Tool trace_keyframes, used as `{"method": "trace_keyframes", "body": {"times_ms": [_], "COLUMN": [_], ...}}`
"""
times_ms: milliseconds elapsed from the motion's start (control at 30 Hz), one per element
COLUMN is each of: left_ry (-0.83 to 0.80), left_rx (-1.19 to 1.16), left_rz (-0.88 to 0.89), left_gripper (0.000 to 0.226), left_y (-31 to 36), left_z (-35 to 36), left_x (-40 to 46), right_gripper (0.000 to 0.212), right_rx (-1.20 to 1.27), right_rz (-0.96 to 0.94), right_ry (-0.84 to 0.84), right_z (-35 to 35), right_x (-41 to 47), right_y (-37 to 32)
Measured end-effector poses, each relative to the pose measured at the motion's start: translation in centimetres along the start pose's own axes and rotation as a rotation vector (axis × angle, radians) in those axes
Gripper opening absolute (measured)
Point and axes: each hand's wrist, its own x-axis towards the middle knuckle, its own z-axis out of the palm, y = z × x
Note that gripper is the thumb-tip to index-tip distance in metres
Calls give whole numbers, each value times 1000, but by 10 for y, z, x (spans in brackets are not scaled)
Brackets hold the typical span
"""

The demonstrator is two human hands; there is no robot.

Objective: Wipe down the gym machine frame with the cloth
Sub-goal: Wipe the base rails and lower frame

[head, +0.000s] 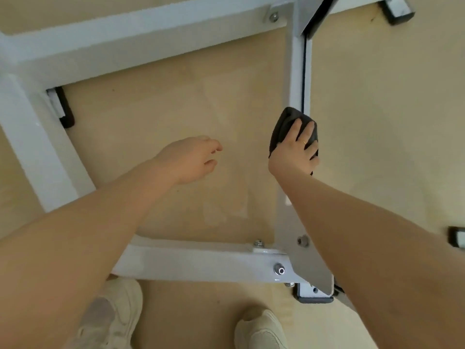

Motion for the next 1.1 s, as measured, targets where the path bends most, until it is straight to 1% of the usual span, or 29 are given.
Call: {"method": "trace_keyframes", "body": {"times_ms": [67, 133, 200, 267, 367, 467, 567, 667, 733, 867, 933, 1000, 1100], "left_ry": [34, 15, -23, -4, 45, -11, -46, -69, -92, -128, -127, -127, -136], "left_rx": [-26, -14, 56, 152, 309, 395, 437, 409, 369, 297, 285, 282, 297], "left_rz": [51, 110, 165, 242, 365, 353, 348, 324, 307, 291, 295, 299, 315], "left_gripper": [45, 53, 66, 79, 85, 82, 77, 74, 78, 88, 88, 86, 84], "left_y": [-1, 8, 24, 44, 66, 69, 69, 72, 72, 64, 63, 65, 62], "left_z": [-2, -7, -16, -26, -36, -42, -46, -50, -49, -41, -42, -44, -45], "left_x": [22, 45, 74, 103, 139, 157, 164, 163, 160, 158, 159, 160, 164], "right_gripper": [74, 77, 78, 77, 78, 82, 86, 80, 75, 69, 68, 67, 63], "right_rx": [-23, -31, -20, -6, 15, 57, 109, 162, 125, 95, 82, 121, 199], "right_rz": [5, 57, 86, 85, 142, 206, 160, 68, 34, 125, 108, 56, -18], "right_ry": [19, 5, -42, -73, -79, -97, -115, -72, -17, -31, -22, -19, -90], "right_z": [3, 4, 4, 5, 7, 4, -5, -8, -4, 3, -4, -16, -30], "right_x": [-12, -28, -38, -40, -31, -13, 5, 7, -8, -34, -23, -1, 32], "right_y": [3, 7, 11, 14, 9, -4, -7, 0, 6, 10, 7, 3, -1]}}
